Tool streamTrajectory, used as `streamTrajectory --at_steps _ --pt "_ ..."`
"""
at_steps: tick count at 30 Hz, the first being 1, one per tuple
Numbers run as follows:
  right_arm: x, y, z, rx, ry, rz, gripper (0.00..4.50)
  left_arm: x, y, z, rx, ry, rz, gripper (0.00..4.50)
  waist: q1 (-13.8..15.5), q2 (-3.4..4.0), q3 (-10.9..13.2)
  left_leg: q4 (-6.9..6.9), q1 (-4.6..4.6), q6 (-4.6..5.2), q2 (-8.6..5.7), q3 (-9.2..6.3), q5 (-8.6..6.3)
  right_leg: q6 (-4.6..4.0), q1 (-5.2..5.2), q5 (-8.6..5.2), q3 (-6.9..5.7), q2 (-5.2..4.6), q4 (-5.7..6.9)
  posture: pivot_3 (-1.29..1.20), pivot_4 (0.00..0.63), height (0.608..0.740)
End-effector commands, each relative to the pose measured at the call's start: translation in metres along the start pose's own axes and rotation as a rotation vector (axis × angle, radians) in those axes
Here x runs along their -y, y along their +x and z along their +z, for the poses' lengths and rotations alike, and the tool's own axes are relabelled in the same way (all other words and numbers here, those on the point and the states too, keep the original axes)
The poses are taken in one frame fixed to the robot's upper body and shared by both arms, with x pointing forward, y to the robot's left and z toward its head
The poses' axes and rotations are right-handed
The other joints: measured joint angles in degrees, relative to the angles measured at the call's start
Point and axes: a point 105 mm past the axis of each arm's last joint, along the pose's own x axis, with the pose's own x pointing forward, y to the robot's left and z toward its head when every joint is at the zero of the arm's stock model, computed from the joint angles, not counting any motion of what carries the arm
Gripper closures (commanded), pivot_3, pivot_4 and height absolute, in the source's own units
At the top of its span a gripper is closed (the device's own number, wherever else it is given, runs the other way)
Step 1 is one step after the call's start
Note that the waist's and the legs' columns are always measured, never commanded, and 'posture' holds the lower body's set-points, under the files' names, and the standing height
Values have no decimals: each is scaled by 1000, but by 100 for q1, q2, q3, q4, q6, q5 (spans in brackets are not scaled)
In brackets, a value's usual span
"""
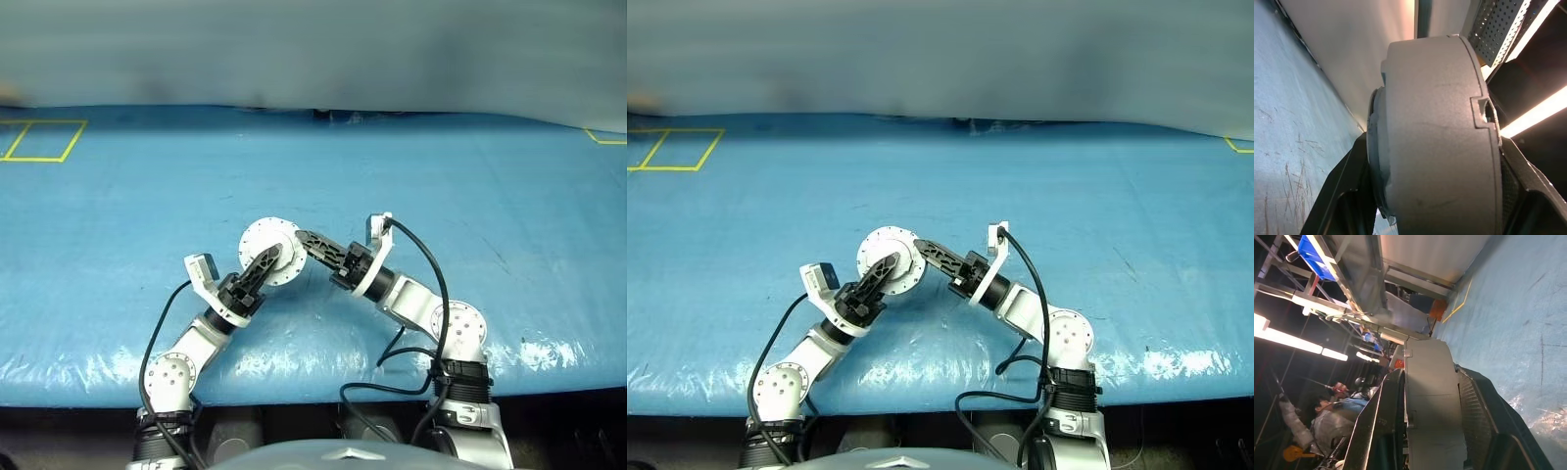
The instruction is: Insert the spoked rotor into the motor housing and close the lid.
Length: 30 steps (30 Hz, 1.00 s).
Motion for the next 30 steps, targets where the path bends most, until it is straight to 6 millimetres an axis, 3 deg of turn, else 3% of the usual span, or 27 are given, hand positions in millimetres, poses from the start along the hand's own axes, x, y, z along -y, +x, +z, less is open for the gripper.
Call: streamTrajectory --at_steps 1,6,9,14,17,23,30 --pt "-9 5 14 45 -87 33 2539 -2 -3 8 32 43 23 2044 0 0 0 0 0 0 0 0 0 0 0 0 0 0 0 0 150 740" --pt "5 6 29 139 -227 -80 1011 -9 -7 23 133 112 81 2044 5 0 0 1 0 -1 0 0 1 1 -1 1 1 0 2 0 150 740" --pt "22 2 40 183 -331 -198 1011 -13 -14 44 246 159 137 2044 14 -1 0 1 -1 -2 0 1 1 2 -2 1 1 -1 1 0 150 740" --pt "27 -3 44 195 -382 -222 1011 -15 -29 77 413 195 206 2044 26 -2 0 1 -3 -2 0 2 1 -1 -3 5 2 -1 1 0 150 740" --pt "29 -5 43 193 -399 -233 1011 -27 -30 105 523 203 312 2044 72 -3 0 6 -4 -2 -1 1 2 1 -2 6 1 0 2 0 150 740" --pt "30 -4 36 174 -434 -241 1011 -52 -6 147 614 190 445 2044 126 -16 3 26 -8 -7 -7 -4 4 21 9 16 0 -2 0 0 150 740" --pt "29 -7 34 174 -457 -239 1011 -77 27 163 572 206 572 2044 115 -19 4 25 -14 -8 -12 -6 5 -3 7 33 1 -4 -6 0 150 740"
